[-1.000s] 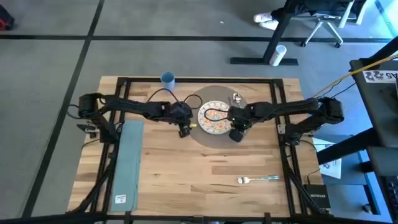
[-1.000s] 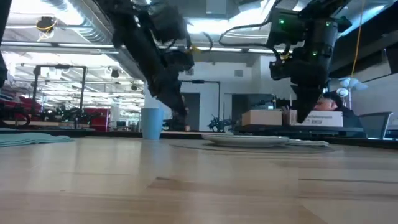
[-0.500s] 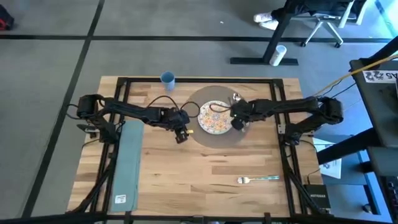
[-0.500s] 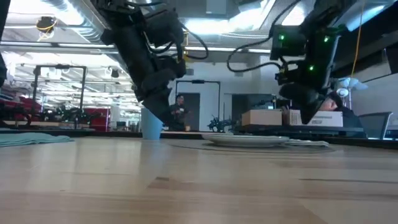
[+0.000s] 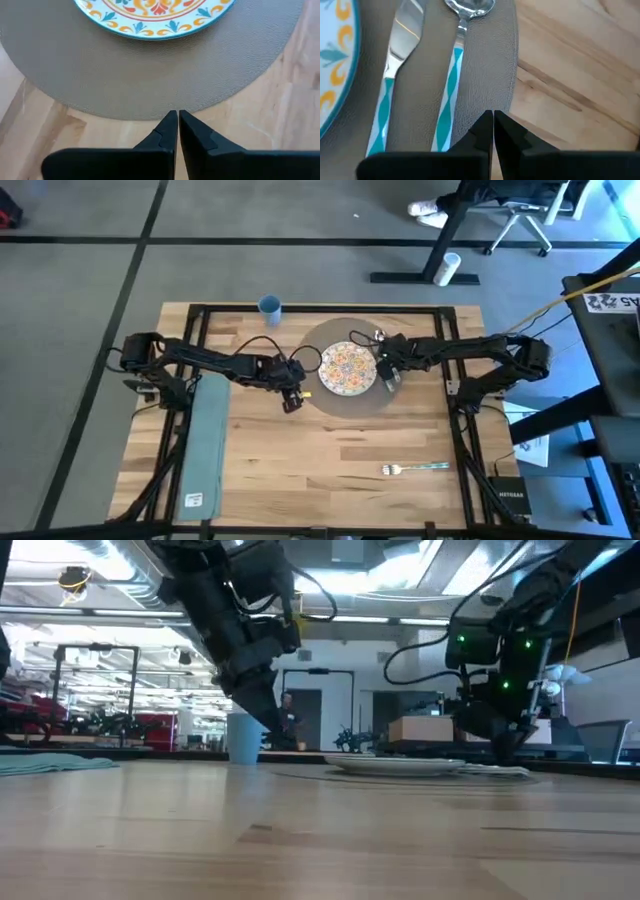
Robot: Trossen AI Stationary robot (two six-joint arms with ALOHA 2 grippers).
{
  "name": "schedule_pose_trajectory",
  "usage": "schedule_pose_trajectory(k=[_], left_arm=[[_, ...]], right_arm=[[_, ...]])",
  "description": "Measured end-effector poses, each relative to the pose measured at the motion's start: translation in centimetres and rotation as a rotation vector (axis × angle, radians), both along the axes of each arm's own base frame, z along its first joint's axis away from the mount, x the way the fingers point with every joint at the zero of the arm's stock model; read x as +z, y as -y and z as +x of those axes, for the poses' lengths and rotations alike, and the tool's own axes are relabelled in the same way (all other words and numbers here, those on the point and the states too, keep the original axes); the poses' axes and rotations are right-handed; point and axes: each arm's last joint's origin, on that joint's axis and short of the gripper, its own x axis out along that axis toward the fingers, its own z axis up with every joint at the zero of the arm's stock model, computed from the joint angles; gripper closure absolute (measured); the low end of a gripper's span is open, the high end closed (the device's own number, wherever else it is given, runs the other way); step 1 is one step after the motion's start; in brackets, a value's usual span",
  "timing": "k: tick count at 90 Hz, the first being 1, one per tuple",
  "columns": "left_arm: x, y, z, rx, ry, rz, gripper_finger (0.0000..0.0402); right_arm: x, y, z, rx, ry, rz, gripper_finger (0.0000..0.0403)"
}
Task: Set table place
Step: Adjust the brown mat
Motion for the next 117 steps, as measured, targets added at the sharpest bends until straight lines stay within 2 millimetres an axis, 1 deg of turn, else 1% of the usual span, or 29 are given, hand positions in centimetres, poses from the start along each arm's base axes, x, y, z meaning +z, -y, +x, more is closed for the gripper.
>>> schedule_pose_trajectory(k=[19,31,47,63,71,86,117], left_arm=[[0.6,0.0,-0.2,0.001,0.018,0.001,0.0402],[1.0,0.0,-0.3,0.003,0.028,0.0,0.0402],[1.6,0.0,-0.5,0.014,0.05,-0.001,0.0402],[2.2,0.0,-0.7,0.022,0.073,0.004,0.0402],[2.3,0.0,-0.7,0.022,0.078,0.005,0.0402],[2.4,0.0,-0.8,0.022,0.076,0.004,0.0402],[2.4,0.1,-0.8,0.007,0.064,0.041,0.0402]], right_arm=[[-0.7,-0.5,-0.5,0.01,0.004,0.073,0.0403],[-1.2,-0.8,-0.9,-0.018,0.021,0.12,0.0403],[-1.3,-2.2,-0.8,0.008,0.006,0.172,0.0403],[-1.0,-4.1,-0.5,0.011,0.051,0.262,0.0402],[-0.7,-4.8,-0.3,0.042,0.078,0.311,0.0402],[0.2,-4.9,0.1,0.043,0.085,0.37,0.0403],[0.8,-5.1,-0.8,0.024,0.022,0.4,0.0403]])
